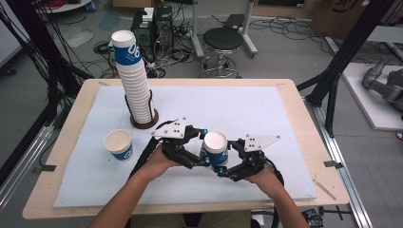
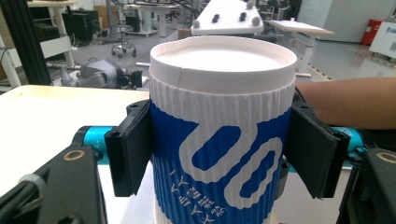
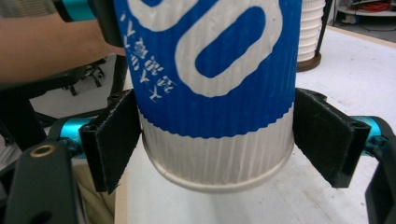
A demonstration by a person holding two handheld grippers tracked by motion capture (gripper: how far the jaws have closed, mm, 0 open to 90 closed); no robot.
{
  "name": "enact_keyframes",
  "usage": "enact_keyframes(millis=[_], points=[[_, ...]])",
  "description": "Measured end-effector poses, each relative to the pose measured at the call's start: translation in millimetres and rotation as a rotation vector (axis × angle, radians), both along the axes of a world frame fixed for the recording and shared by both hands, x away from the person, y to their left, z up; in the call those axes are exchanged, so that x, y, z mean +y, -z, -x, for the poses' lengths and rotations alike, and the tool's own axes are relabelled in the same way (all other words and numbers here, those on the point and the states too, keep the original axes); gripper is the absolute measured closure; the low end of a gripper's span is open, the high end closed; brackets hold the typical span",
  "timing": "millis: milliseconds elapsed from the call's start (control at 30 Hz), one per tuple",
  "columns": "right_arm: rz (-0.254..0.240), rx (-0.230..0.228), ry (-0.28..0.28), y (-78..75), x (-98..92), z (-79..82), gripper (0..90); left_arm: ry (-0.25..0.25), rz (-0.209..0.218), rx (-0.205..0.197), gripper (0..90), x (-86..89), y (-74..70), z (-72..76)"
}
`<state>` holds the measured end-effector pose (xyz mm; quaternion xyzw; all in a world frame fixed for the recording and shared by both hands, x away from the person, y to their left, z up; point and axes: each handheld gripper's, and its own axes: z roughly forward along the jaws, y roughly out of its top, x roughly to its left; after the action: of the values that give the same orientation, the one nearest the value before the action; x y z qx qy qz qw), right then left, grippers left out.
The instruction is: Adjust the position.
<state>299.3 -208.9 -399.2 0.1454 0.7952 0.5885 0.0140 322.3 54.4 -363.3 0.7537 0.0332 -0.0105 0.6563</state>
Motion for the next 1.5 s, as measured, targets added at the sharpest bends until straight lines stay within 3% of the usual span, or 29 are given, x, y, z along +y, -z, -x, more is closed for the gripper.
enact_keyframes(millis=[533,633,733,867,1000,1200,1367,1500], points=[[0.028,-0.004,-0.020,-0.5,-1.7,-1.1,29.2,-0.006,-0.012,-0.013,30.3,-1.5,1.5,1.0],[0.040,-0.001,-0.025,-0.2,-2.1,-1.6,29.3,-0.030,-0.029,0.001,28.4,-3.0,2.3,2.1],[0.055,0.006,-0.032,0.4,-1.4,-1.4,29.3,-0.046,-0.040,0.055,16.4,-4.0,4.3,0.7],[0.064,0.005,-0.034,-0.3,-2.2,-1.1,29.3,-0.044,-0.067,0.058,16.2,-4.0,5.4,0.6],[0.064,-0.008,-0.024,-3.3,-5.8,-1.8,29.4,-0.040,-0.053,0.065,16.2,-0.8,4.3,-0.4],[0.087,-0.028,-0.002,-10.7,-13.5,-3.3,29.5,-0.046,-0.072,0.070,16.2,9.0,2.5,-0.8],[0.158,-0.046,-0.001,-14.8,-15.3,-5.3,29.6,-0.042,-0.077,0.080,16.2,16.0,-0.2,-1.3],[0.224,-0.053,-0.006,-16.7,-13.5,-8.0,29.5,-0.044,-0.108,0.076,16.2,18.7,-4.3,-1.6]])
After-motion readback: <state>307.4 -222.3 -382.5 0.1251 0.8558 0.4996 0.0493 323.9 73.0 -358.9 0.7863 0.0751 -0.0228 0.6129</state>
